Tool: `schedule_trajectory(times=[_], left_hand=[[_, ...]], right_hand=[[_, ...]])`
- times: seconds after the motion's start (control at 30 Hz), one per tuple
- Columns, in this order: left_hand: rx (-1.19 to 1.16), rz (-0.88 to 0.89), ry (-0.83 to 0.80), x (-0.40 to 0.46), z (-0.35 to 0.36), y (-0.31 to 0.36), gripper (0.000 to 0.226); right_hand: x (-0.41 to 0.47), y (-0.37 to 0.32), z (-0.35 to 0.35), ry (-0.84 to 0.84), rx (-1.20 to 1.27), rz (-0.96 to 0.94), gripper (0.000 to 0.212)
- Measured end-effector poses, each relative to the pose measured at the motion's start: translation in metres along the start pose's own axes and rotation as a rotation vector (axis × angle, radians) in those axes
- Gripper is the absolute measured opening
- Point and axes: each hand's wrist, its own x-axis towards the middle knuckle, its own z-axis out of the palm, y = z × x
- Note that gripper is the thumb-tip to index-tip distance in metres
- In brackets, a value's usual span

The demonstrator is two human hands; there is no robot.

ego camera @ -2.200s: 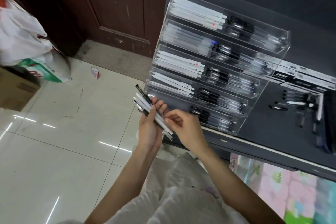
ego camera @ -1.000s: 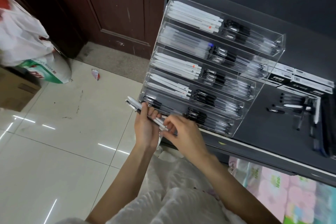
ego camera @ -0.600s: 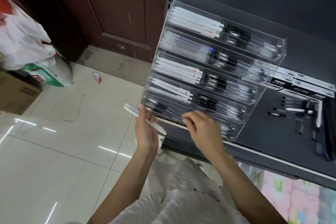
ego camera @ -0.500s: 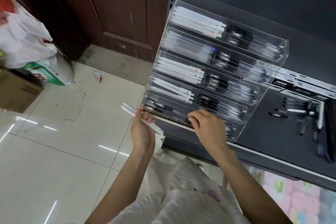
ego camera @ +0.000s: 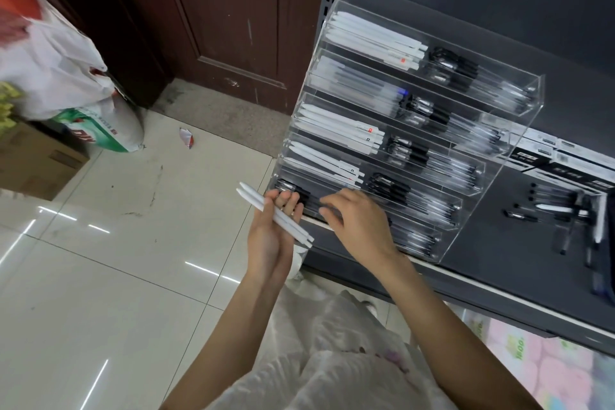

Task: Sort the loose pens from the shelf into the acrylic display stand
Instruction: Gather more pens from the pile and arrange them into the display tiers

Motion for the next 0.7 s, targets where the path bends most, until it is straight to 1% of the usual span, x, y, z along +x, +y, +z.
schedule_trajectory(times=[0.07, 0.13, 0.23, 0.3, 0.37, 0.4, 0.5, 0.57, 0.6, 0.7], left_hand=[[-0.017, -0.015, -0.006, 0.0, 0.004, -0.003, 0.024], [-0.03, -0.041, -0.017, -0.001, 0.008, -0.007, 0.022], [-0.007, -0.059, -0.04, 0.0, 0.014, -0.015, 0.021], [0.017, -0.064, -0.044, -0.002, 0.016, -0.019, 0.024], [0.045, -0.074, -0.028, -0.002, 0.015, -0.023, 0.03], [0.074, -0.069, -0.015, -0.003, 0.014, -0.023, 0.034], [0.202, -0.018, 0.013, 0.001, 0.008, -0.02, 0.045], [0.331, 0.034, 0.048, 0.003, 0.006, -0.014, 0.043], [0.401, 0.062, 0.06, 0.003, 0.005, -0.011, 0.042], [0.512, 0.091, 0.018, 0.003, 0.002, -0.006, 0.038]], right_hand=[[-0.005, -0.011, -0.006, -0.059, 0.248, 0.044, 0.023], [-0.012, -0.019, -0.009, -0.11, 0.399, 0.11, 0.019], [-0.017, -0.019, -0.012, -0.084, 0.503, 0.186, 0.015], [-0.019, -0.014, -0.014, -0.104, 0.544, 0.213, 0.016], [-0.021, -0.009, -0.017, -0.124, 0.494, 0.199, 0.017], [-0.022, -0.006, -0.019, -0.103, 0.459, 0.182, 0.016], [-0.019, 0.006, -0.03, 0.074, 0.387, 0.129, 0.013], [-0.011, 0.018, -0.037, 0.206, 0.27, 0.115, 0.014], [-0.006, 0.023, -0.04, 0.245, 0.198, 0.111, 0.015], [0.013, 0.029, -0.041, 0.253, 0.023, 0.046, 0.018]])
